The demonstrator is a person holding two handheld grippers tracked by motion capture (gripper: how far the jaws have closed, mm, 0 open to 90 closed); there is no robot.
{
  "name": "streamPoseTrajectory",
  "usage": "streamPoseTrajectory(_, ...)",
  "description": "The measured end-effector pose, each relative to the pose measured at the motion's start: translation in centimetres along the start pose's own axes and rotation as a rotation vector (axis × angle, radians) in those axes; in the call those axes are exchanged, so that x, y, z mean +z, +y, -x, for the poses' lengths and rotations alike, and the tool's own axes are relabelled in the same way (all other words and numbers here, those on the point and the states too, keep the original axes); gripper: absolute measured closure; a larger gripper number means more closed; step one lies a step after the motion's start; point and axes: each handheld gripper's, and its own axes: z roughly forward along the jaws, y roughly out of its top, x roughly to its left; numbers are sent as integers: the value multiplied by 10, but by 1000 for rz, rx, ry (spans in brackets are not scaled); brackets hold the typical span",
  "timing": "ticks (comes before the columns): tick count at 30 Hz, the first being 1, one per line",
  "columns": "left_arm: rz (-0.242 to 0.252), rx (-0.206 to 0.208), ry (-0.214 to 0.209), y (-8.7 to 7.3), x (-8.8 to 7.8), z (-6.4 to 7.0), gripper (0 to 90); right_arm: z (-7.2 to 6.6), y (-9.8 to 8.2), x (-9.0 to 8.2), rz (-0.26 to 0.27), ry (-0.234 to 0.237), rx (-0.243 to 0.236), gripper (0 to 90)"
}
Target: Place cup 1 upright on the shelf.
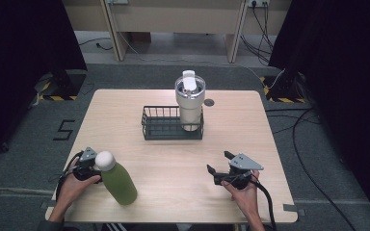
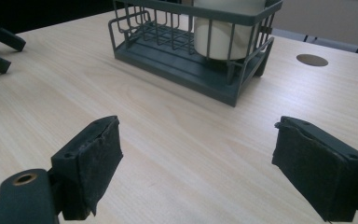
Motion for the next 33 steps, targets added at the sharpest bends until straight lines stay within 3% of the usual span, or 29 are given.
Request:
streamPoseTrajectory(8,0,0,0,0,0,0,50,-4,-6,-3,-21,24,-1,150)
streamPoseTrajectory(33,0,0,0,0,0,0,50,-14,-30,-11,-189,22,-29,151)
